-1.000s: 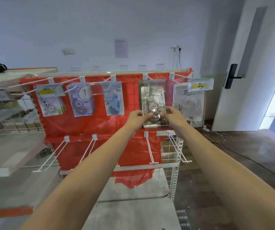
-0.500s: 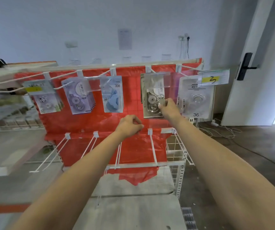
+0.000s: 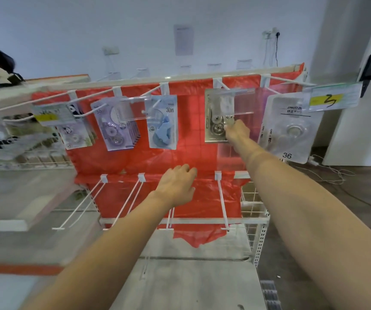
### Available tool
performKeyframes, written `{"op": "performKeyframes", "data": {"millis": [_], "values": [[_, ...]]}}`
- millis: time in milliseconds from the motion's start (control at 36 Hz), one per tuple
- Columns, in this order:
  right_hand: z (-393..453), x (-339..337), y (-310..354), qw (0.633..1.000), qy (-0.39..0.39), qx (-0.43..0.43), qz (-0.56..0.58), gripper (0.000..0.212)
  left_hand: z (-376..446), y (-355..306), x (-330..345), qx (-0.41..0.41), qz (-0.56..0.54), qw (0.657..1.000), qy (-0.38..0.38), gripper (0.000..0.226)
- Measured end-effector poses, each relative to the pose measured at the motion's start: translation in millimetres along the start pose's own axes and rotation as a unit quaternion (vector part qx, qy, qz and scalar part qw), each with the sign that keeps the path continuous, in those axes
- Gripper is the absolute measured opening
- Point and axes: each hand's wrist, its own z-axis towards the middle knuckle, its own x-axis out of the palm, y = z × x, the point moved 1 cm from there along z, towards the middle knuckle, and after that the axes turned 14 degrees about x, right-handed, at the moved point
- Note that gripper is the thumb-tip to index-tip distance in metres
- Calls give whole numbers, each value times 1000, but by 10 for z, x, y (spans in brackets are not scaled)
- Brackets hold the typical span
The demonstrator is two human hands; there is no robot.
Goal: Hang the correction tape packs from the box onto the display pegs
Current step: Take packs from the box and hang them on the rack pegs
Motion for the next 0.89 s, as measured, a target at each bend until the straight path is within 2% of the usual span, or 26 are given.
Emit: {"op": "performKeyframes", "data": {"millis": [111, 278, 444, 639, 778, 889], "values": [[-28, 117, -100, 999, 20, -6, -25, 39, -56, 60, 47, -3, 16, 1000, 24, 41], [-187, 214, -317, 995, 7, -10, -103, 43, -174, 159, 104, 5, 8, 999, 45, 46], [-443, 272, -450, 978, -46, -34, -198, 42, -375, 357, 159, 22, 7, 999, 40, 46], [-1010, 444, -576, 954, -96, -62, -278, 42, -748, 642, 204, 65, 15, 997, 50, 53], [-1508, 645, -649, 936, -109, -53, -331, 40, -1098, 851, 243, 120, 30, 991, 42, 43], [-1914, 869, -772, 933, -110, -50, -340, 43, -1416, 976, 361, 150, 28, 987, 50, 46]]}}
